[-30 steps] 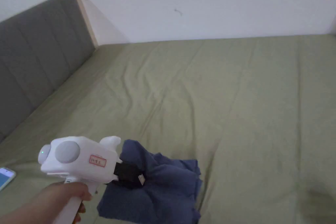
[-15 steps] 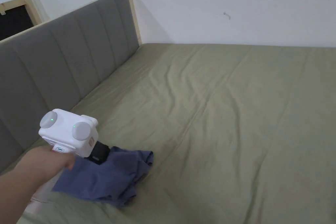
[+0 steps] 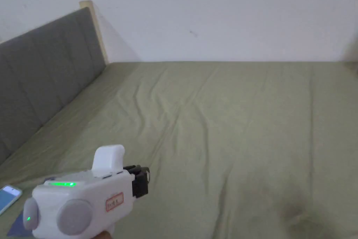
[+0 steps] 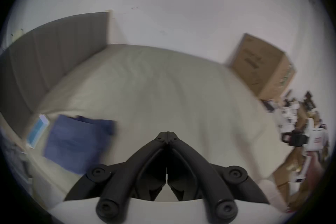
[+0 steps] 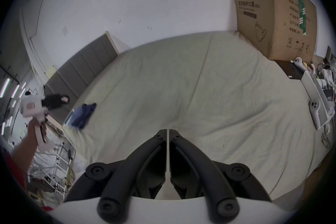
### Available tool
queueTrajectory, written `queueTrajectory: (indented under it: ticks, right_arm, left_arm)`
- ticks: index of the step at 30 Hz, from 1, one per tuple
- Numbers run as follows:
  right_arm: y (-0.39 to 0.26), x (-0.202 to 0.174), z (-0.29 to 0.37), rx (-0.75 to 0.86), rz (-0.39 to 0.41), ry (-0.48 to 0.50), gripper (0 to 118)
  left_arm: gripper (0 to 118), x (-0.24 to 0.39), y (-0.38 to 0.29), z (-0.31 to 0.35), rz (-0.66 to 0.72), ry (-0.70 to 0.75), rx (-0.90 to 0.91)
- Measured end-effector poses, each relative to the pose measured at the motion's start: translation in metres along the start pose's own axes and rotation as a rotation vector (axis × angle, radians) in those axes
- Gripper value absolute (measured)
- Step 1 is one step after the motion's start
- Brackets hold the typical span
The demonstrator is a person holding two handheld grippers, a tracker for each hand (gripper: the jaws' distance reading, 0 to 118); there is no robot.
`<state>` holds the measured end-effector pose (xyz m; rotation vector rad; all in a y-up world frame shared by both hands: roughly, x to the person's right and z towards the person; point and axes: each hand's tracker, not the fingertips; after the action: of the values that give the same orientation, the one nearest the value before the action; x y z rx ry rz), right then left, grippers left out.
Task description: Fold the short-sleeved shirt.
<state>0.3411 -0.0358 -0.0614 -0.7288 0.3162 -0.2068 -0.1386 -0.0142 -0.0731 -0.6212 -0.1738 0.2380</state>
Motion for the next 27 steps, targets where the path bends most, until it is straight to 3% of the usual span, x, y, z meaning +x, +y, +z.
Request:
queueTrajectory:
  ticks: [2, 3, 9, 12, 14, 16, 19, 22, 27]
  right_arm:
    - [0.003, -0.003, 0.017, 0.025, 0.004, -0.010, 5]
    - [0.005, -0.004, 0.027, 0.054, 0.011, -0.024, 5]
    - [0.020, -0.036, 0.103, 0.358, 0.100, -0.117, 5]
    - [0.017, -0.056, 0.128, 0.629, 0.116, -0.194, 5]
    - [0.011, -0.062, 0.133, 0.782, 0.166, -0.187, 5]
    - [-0.001, -0.069, 0.127, 0.898, 0.246, -0.265, 5]
    - [-0.010, -0.073, 0.112, 0.894, 0.252, -0.375, 5]
    - [-0.014, -0.071, 0.107, 0.853, 0.205, -0.399, 5]
    - [-0.025, -0.071, 0.105, 0.817, 0.252, -0.438, 5]
  left_arm:
    - [2, 0.035, -0.009, 0.008, 0.046, -0.159, 0.027]
    - [2, 0.056, -0.013, 0.013, 0.040, -0.160, 0.067]
    - [2, 0.140, -0.014, 0.060, -0.154, -0.057, 0.399]
    - [2, 0.169, -0.020, 0.082, -0.248, 0.075, 0.600]
    - [2, 0.184, -0.027, 0.090, -0.314, 0.155, 0.692]
    - [2, 0.194, -0.034, 0.090, -0.342, 0.204, 0.740]
    - [2, 0.201, -0.038, 0.090, -0.333, 0.206, 0.730]
    - [2, 0.203, -0.040, 0.092, -0.314, 0.231, 0.737]
    - [2, 0.206, -0.038, 0.091, -0.329, 0.251, 0.747]
